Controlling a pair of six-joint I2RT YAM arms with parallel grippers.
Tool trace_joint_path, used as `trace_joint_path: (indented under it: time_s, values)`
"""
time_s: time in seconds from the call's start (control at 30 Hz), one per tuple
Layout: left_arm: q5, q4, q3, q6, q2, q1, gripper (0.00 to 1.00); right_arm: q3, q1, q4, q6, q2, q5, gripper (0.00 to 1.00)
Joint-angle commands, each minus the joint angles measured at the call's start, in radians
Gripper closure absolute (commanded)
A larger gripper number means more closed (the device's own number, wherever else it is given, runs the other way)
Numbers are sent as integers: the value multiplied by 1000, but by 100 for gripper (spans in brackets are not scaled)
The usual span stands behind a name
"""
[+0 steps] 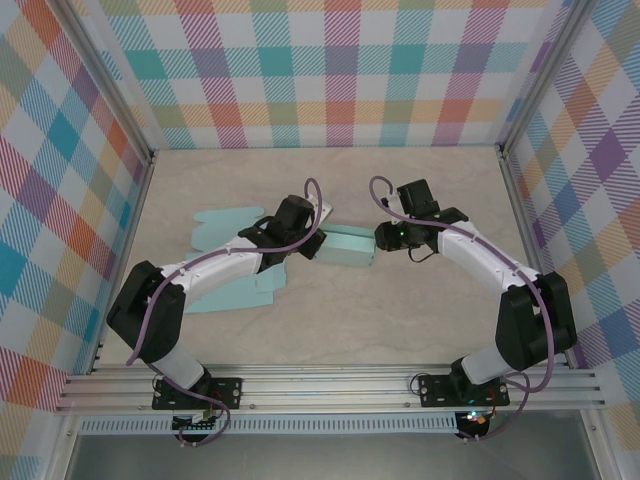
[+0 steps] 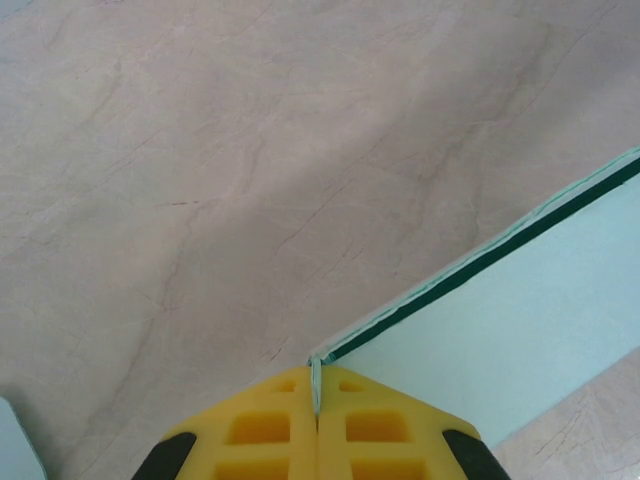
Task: Fold the paper box
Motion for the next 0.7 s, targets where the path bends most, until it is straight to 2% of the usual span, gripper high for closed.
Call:
trace_joint_path:
  time_s: [0.0, 0.13, 0.23, 0.33, 0.67]
  values:
    - [-5, 8, 6, -1, 8, -14, 100, 27, 2, -15, -5, -1, -20, 77]
    - [-3, -8, 25, -35, 12, -14, 100, 28, 6, -18, 18, -1, -39, 82]
    - [13, -36, 48, -81, 13, -14, 87, 37, 16, -22, 31, -5, -37, 80]
    - [32, -54, 66, -113, 12, -14, 81, 48, 25, -30, 32, -2, -30, 80]
    - [-20, -132, 103, -129, 19, -15, 81, 59, 34, -44, 27, 17, -6, 82]
